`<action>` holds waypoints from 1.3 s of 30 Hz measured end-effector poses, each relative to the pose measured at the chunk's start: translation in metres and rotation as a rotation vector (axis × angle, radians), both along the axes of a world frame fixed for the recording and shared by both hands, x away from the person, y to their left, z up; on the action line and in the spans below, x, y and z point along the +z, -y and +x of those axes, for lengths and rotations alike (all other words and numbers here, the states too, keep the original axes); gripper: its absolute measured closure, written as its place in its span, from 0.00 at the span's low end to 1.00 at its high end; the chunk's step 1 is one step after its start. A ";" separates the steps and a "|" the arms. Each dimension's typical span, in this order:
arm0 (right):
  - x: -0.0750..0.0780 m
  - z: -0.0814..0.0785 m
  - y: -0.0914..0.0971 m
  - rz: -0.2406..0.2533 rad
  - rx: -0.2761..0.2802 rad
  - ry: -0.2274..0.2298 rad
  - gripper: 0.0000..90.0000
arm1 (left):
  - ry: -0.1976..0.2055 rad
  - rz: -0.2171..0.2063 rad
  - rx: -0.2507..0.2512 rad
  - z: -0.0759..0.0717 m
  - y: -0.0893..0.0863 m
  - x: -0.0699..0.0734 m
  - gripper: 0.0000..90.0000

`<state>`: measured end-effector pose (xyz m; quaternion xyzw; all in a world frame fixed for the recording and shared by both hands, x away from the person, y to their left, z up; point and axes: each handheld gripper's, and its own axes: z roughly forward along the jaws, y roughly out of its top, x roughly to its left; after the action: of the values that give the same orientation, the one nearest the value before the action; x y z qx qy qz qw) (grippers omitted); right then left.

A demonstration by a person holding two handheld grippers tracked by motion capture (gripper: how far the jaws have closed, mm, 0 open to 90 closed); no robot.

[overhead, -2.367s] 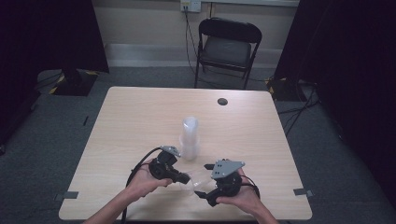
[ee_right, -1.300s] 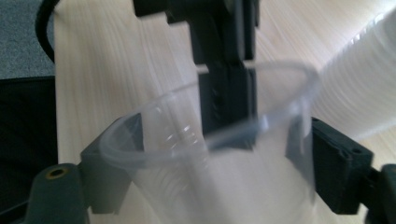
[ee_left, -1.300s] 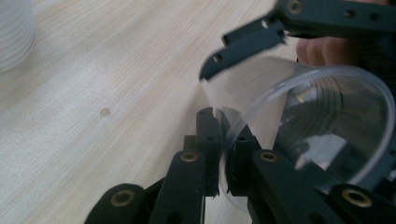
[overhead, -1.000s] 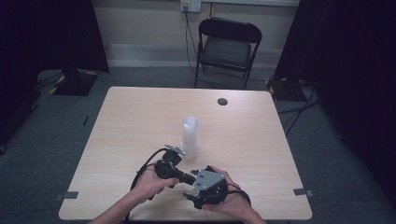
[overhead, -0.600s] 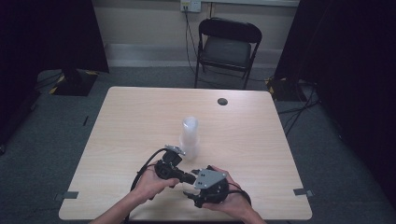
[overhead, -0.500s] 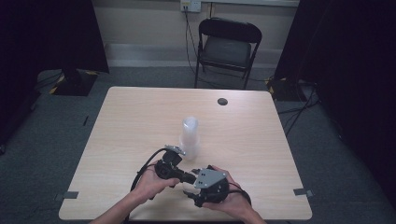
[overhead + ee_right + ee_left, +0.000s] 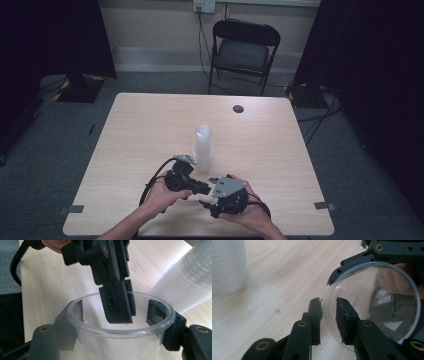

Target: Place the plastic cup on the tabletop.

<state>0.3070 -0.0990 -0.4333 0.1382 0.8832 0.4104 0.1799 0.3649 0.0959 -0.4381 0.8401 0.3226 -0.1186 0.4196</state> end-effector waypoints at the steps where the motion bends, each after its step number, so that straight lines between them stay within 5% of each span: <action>1: 0.000 0.000 0.000 0.000 -0.006 0.001 0.32 | 0.001 -0.001 0.002 0.000 0.000 0.000 0.82; 25: -0.001 0.007 0.010 0.019 -0.066 -0.016 0.33 | 0.050 -0.078 0.046 -0.002 -0.008 0.007 0.84; 32: -0.001 0.011 0.015 0.026 -0.098 -0.020 0.34 | 0.124 -0.150 0.063 -0.005 -0.012 0.013 0.75; 39: -0.001 0.014 0.020 0.032 -0.126 -0.019 0.34 | 0.157 -0.158 0.096 -0.005 -0.017 0.015 0.67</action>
<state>0.3212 -0.1190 -0.4342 0.2002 0.8678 0.4111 0.1947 0.3601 0.1126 -0.4228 0.7948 0.3182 -0.0570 0.5136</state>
